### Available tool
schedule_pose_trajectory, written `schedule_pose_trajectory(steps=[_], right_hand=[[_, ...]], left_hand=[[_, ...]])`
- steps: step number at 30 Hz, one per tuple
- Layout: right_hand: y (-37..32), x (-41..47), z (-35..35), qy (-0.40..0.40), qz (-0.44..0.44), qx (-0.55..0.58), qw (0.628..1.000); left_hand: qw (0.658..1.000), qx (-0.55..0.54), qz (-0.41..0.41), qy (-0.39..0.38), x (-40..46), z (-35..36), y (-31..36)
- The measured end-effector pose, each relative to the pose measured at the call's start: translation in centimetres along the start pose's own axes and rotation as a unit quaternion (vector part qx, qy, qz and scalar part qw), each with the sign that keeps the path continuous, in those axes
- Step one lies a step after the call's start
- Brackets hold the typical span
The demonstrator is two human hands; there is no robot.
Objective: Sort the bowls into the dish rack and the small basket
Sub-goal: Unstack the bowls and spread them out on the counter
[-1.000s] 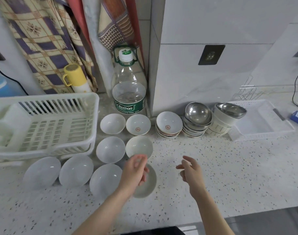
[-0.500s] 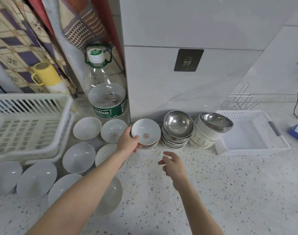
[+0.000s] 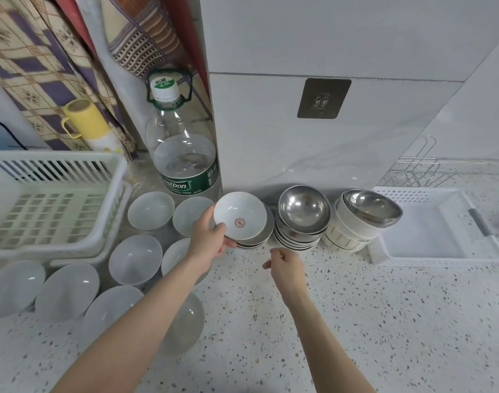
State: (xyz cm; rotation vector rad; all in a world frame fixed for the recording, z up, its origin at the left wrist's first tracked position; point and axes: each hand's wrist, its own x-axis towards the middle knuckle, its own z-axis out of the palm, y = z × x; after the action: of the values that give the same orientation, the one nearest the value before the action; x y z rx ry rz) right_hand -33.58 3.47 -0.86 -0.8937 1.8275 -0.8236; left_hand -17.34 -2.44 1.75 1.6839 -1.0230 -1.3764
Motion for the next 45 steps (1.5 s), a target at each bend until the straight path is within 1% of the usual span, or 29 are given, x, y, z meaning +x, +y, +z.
schedule_pose_trajectory(steps=[3,7,11,15,21,24,27,33,35,38,45], right_hand=[[-0.8,0.3,0.8,0.01,-0.003,-0.037,0.999],[-2.0,1.3,1.8,0.014,0.009,-0.066,0.998],[-2.7,2.1,3.2,0.025,0.013,-0.103,0.994],[-2.9,2.5,4.6,0.054,0.032,-0.112,0.992],[-3.5,2.3,5.6,0.103,0.045,-0.063,0.992],[-4.0,2.3,5.6,0.114,0.043,-0.045,0.992],[-4.5,1.5,5.5,0.125,0.021,-0.037,0.991],[-4.6,-2.8,4.4,0.112,-0.075,0.028,0.991],[-3.6,-4.6,3.7,0.106,-0.082,0.058,0.989],[-0.7,-7.0,2.7,0.095,-0.059,0.074,0.991],[5.4,-9.4,2.6,0.078,0.0,0.025,0.997]], left_hand=[[0.997,-0.074,-0.014,0.014,-1.2,-1.3,-0.4],[0.983,-0.173,-0.047,0.041,-2.7,-3.2,-1.3],[0.974,-0.206,-0.068,0.066,-4.0,-5.2,-2.1],[0.973,-0.206,-0.073,0.07,-5.1,-7.0,-2.6],[0.971,-0.216,-0.084,0.052,-6.4,-9.1,-3.4],[0.97,-0.224,-0.087,0.04,-6.9,-10.0,-3.9],[0.967,-0.236,-0.093,0.036,-7.2,-10.9,-4.6],[0.969,-0.227,-0.088,0.03,-7.8,-11.6,-5.6],[0.972,-0.217,-0.083,0.029,-8.2,-11.6,-5.8],[0.975,-0.208,-0.075,0.024,-9.0,-11.4,-6.1],[0.977,-0.196,-0.079,0.015,-10.7,-10.7,-7.4]])
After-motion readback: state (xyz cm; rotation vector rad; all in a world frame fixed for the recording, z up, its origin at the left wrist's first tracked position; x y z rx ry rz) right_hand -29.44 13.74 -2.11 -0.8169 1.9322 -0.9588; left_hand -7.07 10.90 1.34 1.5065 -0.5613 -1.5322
